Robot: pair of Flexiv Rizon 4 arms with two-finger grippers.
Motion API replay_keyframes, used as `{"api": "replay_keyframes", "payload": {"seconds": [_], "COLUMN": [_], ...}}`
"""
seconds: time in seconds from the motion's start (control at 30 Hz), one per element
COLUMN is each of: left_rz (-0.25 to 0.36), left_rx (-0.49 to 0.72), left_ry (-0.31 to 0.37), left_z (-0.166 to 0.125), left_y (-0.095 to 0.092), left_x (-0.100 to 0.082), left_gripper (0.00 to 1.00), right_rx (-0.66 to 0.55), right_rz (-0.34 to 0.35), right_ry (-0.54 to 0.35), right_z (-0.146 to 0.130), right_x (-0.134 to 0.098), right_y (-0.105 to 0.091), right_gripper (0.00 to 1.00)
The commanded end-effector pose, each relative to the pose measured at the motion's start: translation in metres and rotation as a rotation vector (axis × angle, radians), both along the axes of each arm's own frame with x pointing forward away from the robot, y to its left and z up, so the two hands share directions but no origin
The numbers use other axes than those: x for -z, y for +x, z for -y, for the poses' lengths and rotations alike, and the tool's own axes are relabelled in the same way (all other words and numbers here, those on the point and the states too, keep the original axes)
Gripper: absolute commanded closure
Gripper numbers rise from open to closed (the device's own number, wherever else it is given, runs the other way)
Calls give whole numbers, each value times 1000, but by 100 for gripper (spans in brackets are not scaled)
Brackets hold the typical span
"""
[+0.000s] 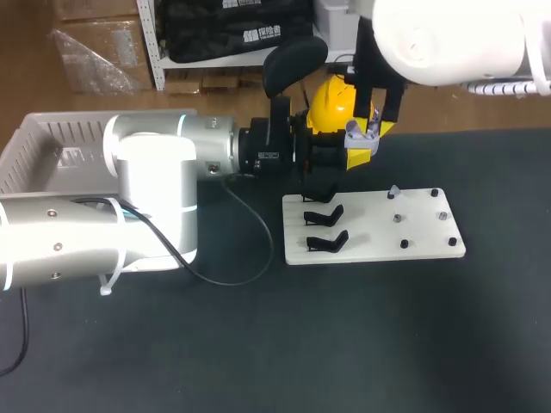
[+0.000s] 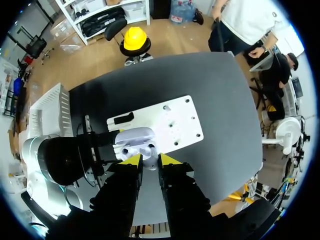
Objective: Pick up each earbud case from the left stands, insert the matching earbuds, close the lid, and place the case in the box.
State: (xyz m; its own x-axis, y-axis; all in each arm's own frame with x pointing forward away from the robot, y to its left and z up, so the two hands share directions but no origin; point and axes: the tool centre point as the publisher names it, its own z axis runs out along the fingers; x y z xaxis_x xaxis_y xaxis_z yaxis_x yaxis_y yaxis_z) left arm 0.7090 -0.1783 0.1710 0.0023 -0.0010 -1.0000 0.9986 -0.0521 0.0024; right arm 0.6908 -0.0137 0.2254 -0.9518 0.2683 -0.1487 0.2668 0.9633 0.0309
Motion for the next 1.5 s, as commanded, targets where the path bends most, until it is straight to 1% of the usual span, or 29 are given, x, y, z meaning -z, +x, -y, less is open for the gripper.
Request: {"api": "replay_keyframes", "payload": {"seconds": [0.03, 0.33, 0.73, 1.5], "left_rz": [1, 1, 1, 1], "left_rx": [1, 1, 1, 1], "left_ry": [-2, -2, -2, -2], "left_z": [0, 0, 0, 0], "left_y": [1, 1, 1, 1], "left_x": [0, 0, 0, 0], "left_gripper": [100, 100, 100, 100], "right_rx": [2, -8, -4, -5], "right_rz": [4, 4, 5, -6], "right_ry": [3, 6, 5, 11], "right_z": [1, -3, -1, -4], "right_x": [0, 1, 1, 7], "right_y": [-2, 0, 1, 4], "right_gripper": [100, 100, 100, 100]}}
